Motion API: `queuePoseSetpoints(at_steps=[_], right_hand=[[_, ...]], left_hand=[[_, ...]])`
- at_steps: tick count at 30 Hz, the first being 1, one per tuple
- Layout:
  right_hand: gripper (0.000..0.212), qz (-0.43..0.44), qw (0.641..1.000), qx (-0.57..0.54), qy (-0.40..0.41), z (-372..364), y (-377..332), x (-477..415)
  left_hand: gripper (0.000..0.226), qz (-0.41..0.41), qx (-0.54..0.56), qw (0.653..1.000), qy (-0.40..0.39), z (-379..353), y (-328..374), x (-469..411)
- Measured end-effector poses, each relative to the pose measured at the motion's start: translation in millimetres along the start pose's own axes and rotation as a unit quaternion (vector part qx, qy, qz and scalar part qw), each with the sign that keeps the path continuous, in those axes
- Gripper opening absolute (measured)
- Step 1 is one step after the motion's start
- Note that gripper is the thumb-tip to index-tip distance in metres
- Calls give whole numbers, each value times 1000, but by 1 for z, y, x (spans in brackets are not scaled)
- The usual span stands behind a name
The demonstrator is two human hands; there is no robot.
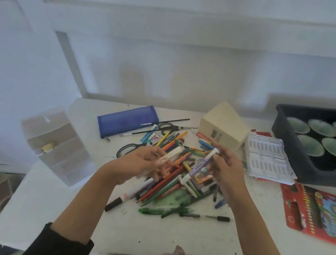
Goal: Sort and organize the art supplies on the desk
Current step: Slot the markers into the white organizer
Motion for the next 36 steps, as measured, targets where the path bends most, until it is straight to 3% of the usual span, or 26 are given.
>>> queuePoseSetpoints(at_steps=[6,10,13,16,18,22,28,31,34,36], right_hand=[[34,15,989,-55,-134,-58,-22,12],[21,46,974,-69,-210,-90,-36,27],[8,96,958,-25,-271,-115,-45,38],[12,152,937,-2,-314,-139,-56,52],[14,184,920,0,-347,-155,-65,63],[14,214,892,-13,-398,-186,-79,84],[11,285,843,40,-455,-229,-76,111],[12,369,811,69,-449,-238,-74,124],[13,488,773,46,-403,-232,-84,135],[14,520,764,32,-382,-230,-87,137]], left_hand=[[35,-7,112,991,73,22,4,30],[20,-46,145,970,189,47,8,51],[21,-100,145,933,313,74,9,73],[15,-152,116,892,409,93,13,97],[26,-191,100,859,465,103,21,115],[38,-263,3,791,552,118,30,149],[21,-279,-162,692,646,131,17,168],[12,-287,-252,657,650,137,10,163],[20,-282,-315,628,653,139,2,157],[26,-251,-366,611,655,143,-3,151]])
Point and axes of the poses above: each hand's wrist, its own x-axis away from the middle knuckle, its own z-axis out of the back of the hand, y = z × x, the point moved 6 cm from there along -x, towards the middle knuckle, and after that the axes turned 12 degrees about y, right-handed, at the moved point
